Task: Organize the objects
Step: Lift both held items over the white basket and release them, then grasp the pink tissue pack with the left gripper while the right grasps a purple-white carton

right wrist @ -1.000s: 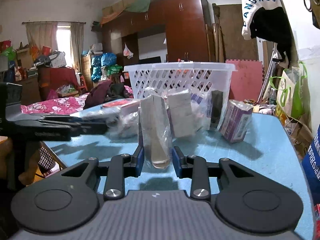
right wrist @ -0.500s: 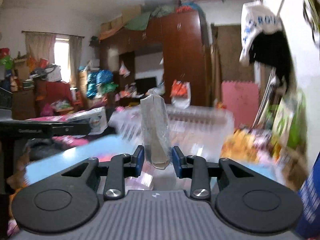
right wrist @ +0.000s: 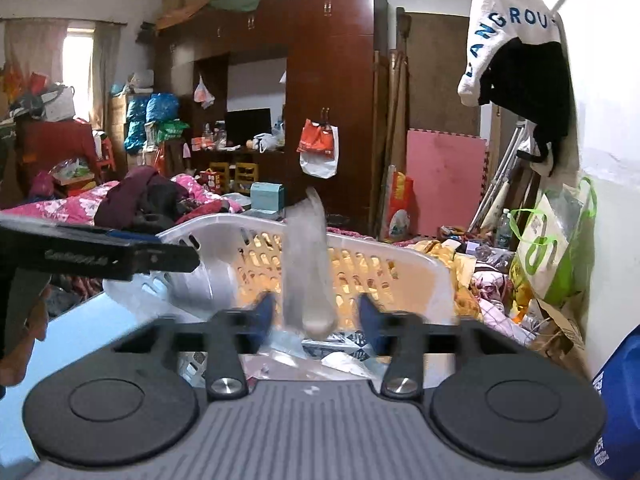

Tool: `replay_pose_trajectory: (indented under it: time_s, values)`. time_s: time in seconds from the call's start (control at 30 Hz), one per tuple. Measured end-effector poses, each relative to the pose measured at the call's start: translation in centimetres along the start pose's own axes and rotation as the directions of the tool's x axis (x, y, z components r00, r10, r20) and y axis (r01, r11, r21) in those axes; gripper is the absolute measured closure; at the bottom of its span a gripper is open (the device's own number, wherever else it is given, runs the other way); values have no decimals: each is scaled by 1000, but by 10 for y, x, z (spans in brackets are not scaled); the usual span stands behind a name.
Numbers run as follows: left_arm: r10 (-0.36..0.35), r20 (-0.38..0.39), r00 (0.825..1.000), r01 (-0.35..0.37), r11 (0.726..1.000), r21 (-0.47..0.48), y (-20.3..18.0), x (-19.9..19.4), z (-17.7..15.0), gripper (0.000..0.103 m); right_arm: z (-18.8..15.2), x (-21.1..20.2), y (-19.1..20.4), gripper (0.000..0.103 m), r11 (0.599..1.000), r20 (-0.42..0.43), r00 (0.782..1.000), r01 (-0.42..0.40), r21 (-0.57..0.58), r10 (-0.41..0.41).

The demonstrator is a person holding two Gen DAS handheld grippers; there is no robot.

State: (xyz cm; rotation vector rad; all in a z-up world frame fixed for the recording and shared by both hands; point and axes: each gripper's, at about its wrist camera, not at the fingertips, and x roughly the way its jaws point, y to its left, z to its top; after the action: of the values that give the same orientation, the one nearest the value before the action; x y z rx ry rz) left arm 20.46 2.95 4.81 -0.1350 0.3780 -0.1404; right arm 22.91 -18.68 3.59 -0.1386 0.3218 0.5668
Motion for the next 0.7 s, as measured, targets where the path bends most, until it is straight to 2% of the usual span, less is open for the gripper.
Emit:
replay_pose_trajectory:
  time_s: [0.1, 0.17, 0.2, 0.27, 0.37, 0.5, 0.6, 0.7]
  values:
    - [13, 50, 999, -13, 1000, 3, 4, -20, -4, 34, -2, -25, -4, 33, 1000, 44, 999, -8, 11, 7]
    - [17, 78, 997, -18, 1000, 11, 6, -38, -12, 31, -10, -49, -10, 17, 1000, 96, 995, -5, 24, 2]
    - [17, 80, 997, -19, 1000, 25, 7, -48, -21, 26, -19, -62, -13, 15, 1000, 110, 994, 4, 17, -6]
    - [15, 59, 998, -18, 998, 55, 8, -63, -42, 23, -37, -79, -24, 10, 999, 105, 994, 37, 30, -40]
    - [-7, 17, 1000, 6, 997, 71, 13, -80, -80, 23, -78, -92, -48, 10, 992, 58, 997, 48, 121, -56]
    - [-31, 6, 999, 31, 999, 16, 23, -88, -107, 23, -119, -91, -71, 10, 967, 17, 998, 57, 247, -63]
    - [4, 5, 1000, -5, 997, 83, 11, -85, -112, 23, -121, -85, -80, 9, 946, -2, 1000, 9, 324, -9]
    - [21, -1, 1000, -21, 994, 109, 3, -80, -114, 23, -116, -81, -71, 9, 957, -30, 999, 22, 291, -14]
